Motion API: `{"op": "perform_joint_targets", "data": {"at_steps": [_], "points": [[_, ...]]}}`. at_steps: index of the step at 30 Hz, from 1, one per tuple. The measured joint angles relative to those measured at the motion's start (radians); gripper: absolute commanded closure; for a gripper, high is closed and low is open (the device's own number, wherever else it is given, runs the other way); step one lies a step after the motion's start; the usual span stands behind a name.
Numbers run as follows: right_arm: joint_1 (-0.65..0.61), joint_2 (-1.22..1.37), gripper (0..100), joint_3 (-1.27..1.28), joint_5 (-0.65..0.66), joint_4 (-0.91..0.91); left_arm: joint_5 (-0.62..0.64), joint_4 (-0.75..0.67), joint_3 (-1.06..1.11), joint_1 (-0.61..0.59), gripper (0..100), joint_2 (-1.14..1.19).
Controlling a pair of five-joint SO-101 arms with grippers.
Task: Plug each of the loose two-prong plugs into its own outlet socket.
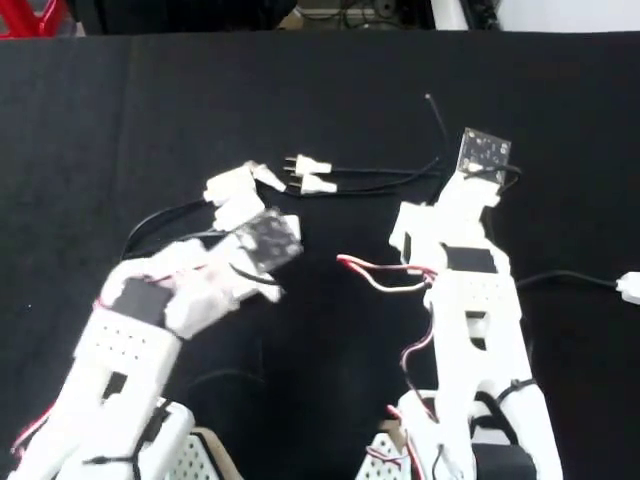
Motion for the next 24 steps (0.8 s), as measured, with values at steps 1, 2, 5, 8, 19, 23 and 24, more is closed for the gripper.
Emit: {"op": "perform_joint_targets", "data": {"at_steps": [1,2,5,8,19,23,24], "points": [[0.000,0.000,98.6,0.000,0.000,0.000,-0.017,0.003,0.000,-0.028,73,-0.037],[0.000,0.000,98.6,0.000,0.000,0.000,-0.029,0.003,0.000,-0.058,71,-0.071],[0.000,0.000,98.6,0.000,0.000,0.000,-0.097,-0.029,0.021,-0.087,69,-0.110],[0.000,0.000,98.6,0.000,0.000,0.000,-0.118,-0.144,0.092,-0.101,69,-0.063],[0.000,0.000,98.6,0.000,0.000,0.000,-0.107,-0.232,-0.100,-0.124,69,0.482],[0.000,0.000,98.6,0.000,0.000,0.000,-0.106,-0.232,-0.221,-0.124,69,0.667],[0.000,0.000,98.6,0.000,0.000,0.000,-0.106,-0.232,-0.242,-0.124,69,0.706]]}}
